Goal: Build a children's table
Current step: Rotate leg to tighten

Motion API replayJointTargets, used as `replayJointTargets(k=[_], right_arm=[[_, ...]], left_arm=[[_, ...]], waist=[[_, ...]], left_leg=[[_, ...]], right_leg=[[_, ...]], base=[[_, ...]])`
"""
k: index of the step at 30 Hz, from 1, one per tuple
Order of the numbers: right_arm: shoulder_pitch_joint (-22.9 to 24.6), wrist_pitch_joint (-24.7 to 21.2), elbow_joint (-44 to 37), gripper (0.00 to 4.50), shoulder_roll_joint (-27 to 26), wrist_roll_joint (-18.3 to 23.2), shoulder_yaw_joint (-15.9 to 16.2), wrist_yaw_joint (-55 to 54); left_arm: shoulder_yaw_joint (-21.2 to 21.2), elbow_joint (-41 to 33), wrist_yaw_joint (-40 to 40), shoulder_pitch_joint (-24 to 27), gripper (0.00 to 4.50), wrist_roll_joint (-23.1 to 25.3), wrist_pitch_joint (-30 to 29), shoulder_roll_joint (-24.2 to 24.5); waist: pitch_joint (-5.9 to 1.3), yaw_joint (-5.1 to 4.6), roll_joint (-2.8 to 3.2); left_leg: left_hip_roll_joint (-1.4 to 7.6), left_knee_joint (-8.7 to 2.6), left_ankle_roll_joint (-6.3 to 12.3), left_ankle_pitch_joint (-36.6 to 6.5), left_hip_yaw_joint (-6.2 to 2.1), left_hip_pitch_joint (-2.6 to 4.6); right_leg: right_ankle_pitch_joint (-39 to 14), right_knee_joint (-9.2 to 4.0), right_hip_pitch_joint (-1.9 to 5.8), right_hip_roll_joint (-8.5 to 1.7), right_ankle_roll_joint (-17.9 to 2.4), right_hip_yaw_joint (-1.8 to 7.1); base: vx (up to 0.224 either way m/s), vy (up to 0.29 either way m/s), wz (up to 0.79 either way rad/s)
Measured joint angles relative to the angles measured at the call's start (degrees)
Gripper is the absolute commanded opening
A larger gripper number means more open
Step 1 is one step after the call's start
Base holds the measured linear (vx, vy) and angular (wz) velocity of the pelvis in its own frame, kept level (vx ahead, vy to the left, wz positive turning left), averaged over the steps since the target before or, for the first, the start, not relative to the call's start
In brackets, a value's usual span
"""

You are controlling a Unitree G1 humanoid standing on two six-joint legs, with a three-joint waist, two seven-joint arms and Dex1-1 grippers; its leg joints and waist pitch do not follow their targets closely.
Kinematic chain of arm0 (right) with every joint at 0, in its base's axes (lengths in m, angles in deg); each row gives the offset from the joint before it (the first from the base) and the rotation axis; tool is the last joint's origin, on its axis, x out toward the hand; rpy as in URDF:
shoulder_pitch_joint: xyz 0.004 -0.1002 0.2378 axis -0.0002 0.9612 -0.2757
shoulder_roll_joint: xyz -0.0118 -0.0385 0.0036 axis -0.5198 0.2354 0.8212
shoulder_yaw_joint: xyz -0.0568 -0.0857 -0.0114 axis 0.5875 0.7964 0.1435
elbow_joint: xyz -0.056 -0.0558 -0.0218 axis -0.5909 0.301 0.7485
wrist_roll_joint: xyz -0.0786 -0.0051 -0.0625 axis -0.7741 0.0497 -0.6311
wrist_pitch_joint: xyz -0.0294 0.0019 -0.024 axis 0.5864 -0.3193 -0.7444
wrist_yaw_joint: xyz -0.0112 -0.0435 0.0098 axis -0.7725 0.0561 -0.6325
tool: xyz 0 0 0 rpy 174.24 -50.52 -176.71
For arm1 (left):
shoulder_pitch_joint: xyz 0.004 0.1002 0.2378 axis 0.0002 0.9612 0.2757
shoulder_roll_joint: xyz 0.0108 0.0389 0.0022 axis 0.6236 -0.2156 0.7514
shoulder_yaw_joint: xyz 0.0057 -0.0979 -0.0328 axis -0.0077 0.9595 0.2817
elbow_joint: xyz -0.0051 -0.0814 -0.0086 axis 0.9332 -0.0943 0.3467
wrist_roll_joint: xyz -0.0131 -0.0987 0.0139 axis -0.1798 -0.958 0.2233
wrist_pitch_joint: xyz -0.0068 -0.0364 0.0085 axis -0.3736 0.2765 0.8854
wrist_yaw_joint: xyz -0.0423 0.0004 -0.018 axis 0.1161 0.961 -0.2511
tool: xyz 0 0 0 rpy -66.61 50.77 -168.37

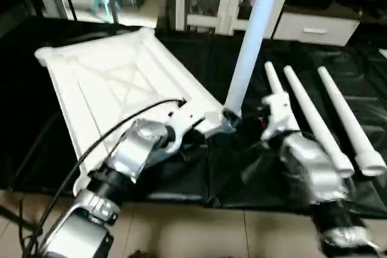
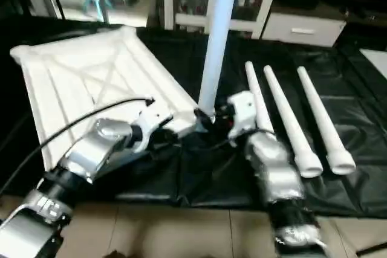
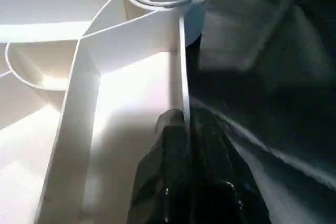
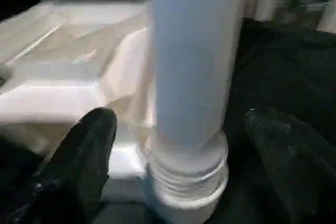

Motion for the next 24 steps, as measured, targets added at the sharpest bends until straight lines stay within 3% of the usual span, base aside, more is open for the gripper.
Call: replayJointTargets(k=[4,7,16,24], right_arm=[[2.4,-4.1,-2.0,4.45,8.6,1.0,0.4,9.8],[2.9,-6.5,-3.5,4.45,11.3,2.2,2.2,17.1],[1.4,-11.4,-3.9,4.45,12.4,4.7,6.5,27.8],[-3.7,-10.2,2.3,4.45,11.4,2.2,8.7,30.7]], left_arm=[[-1.8,-4.6,8.9,2.9,0.00,-2.1,2.7,6.3],[-3.3,-7.1,14.0,3.7,0.00,-2.4,3.5,9.3],[-6.0,-9.8,19.6,4.5,0.00,-3.1,4.4,11.5],[-6.2,-10.2,20.1,4.6,0.00,-3.1,5.0,12.3]], waist=[[-0.01,0.31,0.01],[-0.01,0.37,0.00],[-0.06,0.68,-0.21],[-0.08,0.64,-0.38]], left_leg=[[0.01,-0.12,0.01,0.0,0.00,-0.03],[0.01,-0.12,0.03,0.0,0.00,0.00],[0.01,-0.03,0.04,0.0,0.05,0.08],[0.03,-0.03,0.03,0.0,0.03,0.07]], right_leg=[[0.0,-0.15,0.02,0.02,0.0,-0.04],[0.0,-0.19,0.09,0.02,0.0,-0.06],[0.0,-0.23,0.33,-0.03,0.0,-0.03],[0.0,-0.19,0.32,-0.02,0.0,-0.05]], base=[[0.000,0.000,0.00],[0.000,0.000,0.00],[0.000,0.000,0.00],[0.000,0.000,0.00]])
